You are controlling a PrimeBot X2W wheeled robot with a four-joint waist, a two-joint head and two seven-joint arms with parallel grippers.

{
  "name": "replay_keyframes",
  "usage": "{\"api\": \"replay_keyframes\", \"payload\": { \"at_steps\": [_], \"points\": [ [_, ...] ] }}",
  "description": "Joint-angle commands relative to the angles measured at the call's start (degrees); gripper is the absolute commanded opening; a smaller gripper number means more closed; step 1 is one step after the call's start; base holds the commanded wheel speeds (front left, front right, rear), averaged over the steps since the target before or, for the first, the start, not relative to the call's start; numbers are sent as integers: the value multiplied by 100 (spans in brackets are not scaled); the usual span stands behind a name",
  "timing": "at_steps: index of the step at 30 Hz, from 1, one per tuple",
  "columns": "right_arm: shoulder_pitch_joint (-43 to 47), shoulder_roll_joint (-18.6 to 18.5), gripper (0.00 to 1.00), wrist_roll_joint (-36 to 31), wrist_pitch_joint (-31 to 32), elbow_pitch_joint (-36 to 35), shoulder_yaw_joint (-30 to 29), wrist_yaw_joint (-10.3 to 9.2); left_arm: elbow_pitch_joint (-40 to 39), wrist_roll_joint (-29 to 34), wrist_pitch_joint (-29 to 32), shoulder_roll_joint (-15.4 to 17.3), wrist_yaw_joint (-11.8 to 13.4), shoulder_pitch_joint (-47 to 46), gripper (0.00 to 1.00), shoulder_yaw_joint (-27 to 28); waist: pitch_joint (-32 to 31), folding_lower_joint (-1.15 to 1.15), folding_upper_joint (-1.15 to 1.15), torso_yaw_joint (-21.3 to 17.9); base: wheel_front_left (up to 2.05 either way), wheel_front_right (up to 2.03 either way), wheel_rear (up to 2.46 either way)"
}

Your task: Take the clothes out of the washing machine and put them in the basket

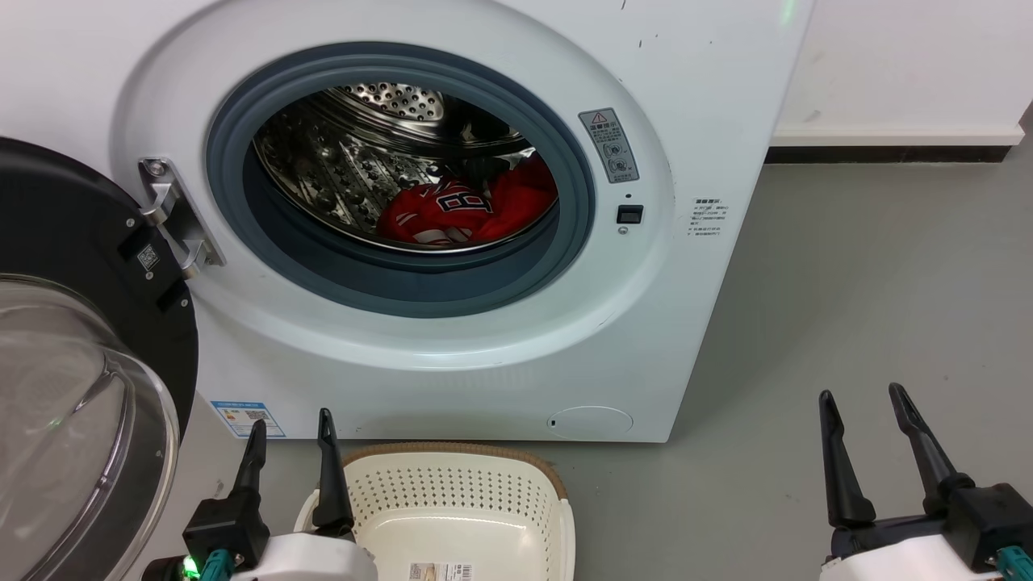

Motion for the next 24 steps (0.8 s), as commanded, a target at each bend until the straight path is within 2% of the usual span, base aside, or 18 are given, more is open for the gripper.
{"api": "replay_keyframes", "payload": {
  "at_steps": [1, 12, 24],
  "points": [
    [69, 4, 100, -129, -57, -54, -7, -2, 3, 120, -53, 10, 22, 61, 100, 0, 1, 0, 0, -2, 0, 0, 0],
    [145, 5, 100, -495, -166, -62, -55, -2, 20, 462, -168, 9, 59, 106, 100, 9, 2, 0, 0, -17, 0, 0, 0],
    [128, 5, 100, -378, -158, 32, -88, -2, 65, 352, -170, 8, 67, 105, 100, 42, 17, 0, 0, -7, 0, 0, 0]
  ]
}}
